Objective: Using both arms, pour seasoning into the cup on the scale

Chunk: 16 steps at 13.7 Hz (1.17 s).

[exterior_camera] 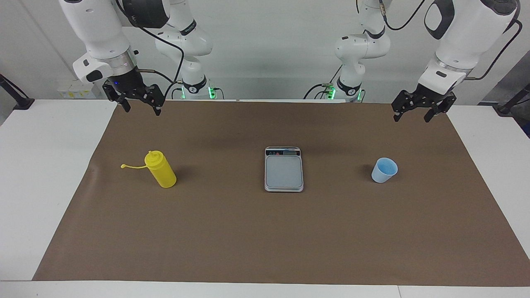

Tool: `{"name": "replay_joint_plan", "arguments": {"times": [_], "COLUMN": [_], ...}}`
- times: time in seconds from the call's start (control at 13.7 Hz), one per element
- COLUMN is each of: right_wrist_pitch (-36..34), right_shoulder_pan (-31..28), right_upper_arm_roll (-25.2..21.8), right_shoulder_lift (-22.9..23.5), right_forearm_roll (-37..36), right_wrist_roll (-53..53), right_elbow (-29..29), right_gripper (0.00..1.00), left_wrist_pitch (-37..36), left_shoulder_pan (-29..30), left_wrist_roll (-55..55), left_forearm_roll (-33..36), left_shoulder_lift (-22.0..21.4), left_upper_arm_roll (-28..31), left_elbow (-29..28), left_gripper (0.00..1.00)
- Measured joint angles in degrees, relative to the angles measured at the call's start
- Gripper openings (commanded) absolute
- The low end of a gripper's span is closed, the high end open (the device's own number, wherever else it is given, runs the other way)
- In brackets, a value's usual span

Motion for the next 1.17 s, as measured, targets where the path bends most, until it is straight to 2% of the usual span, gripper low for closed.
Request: {"name": "replay_joint_plan", "arguments": {"times": [0.51,0.73,1.17], "right_wrist_pitch": [0.0,0.0,0.0], "right_shoulder_pan": [0.1,0.1,0.1], "right_upper_arm_roll": [0.0,0.0,0.0], "right_shoulder_lift": [0.0,0.0,0.0], "right_forearm_roll": [0.0,0.0,0.0], "right_wrist_roll": [0.0,0.0,0.0], "right_elbow": [0.0,0.0,0.0], "right_gripper": [1.0,1.0,1.0], "left_wrist_pitch": [-0.2,2.0,16.6], "left_shoulder_pan": [0.0,0.1,6.1], "left_wrist_roll": [0.7,0.7,1.0], "left_forearm_roll": [0.0,0.0,0.0], "left_shoulder_lift": [0.0,0.0,0.8], "left_upper_arm_roll": [0.0,0.2,0.5], "left_elbow": [0.0,-1.1,-13.8], "left_gripper": [1.0,1.0,1.0]}}
